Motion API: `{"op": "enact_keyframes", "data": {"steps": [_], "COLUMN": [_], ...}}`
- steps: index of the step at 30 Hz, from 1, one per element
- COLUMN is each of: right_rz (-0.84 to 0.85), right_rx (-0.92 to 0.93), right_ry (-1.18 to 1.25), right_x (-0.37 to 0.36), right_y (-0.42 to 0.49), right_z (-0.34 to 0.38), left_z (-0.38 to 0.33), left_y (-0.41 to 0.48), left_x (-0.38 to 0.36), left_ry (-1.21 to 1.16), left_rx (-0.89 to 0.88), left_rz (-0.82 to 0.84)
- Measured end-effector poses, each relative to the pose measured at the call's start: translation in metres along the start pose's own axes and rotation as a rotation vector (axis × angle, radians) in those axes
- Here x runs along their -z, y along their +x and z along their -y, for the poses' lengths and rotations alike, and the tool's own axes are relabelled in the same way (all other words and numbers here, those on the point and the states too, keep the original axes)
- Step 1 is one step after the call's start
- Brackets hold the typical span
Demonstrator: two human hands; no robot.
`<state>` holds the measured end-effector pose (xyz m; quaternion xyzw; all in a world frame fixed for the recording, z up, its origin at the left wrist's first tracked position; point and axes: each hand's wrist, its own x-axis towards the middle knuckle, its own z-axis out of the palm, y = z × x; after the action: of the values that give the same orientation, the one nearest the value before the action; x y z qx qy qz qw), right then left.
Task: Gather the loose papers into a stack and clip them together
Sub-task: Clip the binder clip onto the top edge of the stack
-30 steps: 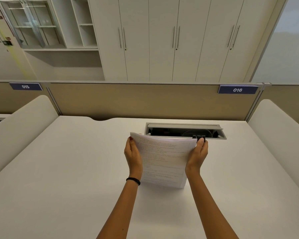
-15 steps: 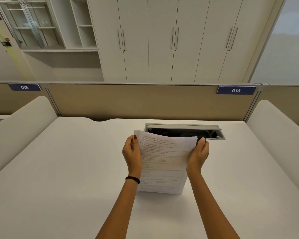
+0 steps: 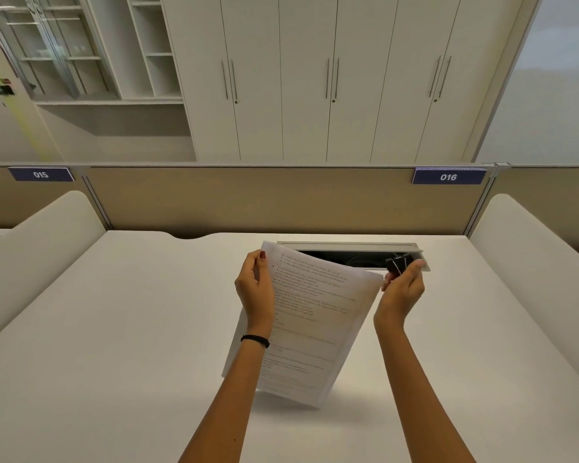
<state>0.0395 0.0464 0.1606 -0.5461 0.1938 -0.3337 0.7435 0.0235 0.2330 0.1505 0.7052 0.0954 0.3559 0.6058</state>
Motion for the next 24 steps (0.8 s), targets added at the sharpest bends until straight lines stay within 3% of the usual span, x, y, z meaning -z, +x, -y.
{"op": "enact_keyframes", "data": {"steps": [9, 24], "right_rz": [0.142, 0.090], "right_rx": [-0.170, -0.182], "right_ry": [-0.096, -0.254], "right_x": [0.003, -0.011], "right_y": [-0.005, -0.013], "right_z": [-0.032, -0.058], "left_z": [0.008, 0.020], "left_y": [-0.006, -0.017], "left_x": [0.002, 0.009], "left_ry": [-0.041, -0.023], "left_rx": [0.077, 0.036], "left_rz": [-0.068, -0.001]}}
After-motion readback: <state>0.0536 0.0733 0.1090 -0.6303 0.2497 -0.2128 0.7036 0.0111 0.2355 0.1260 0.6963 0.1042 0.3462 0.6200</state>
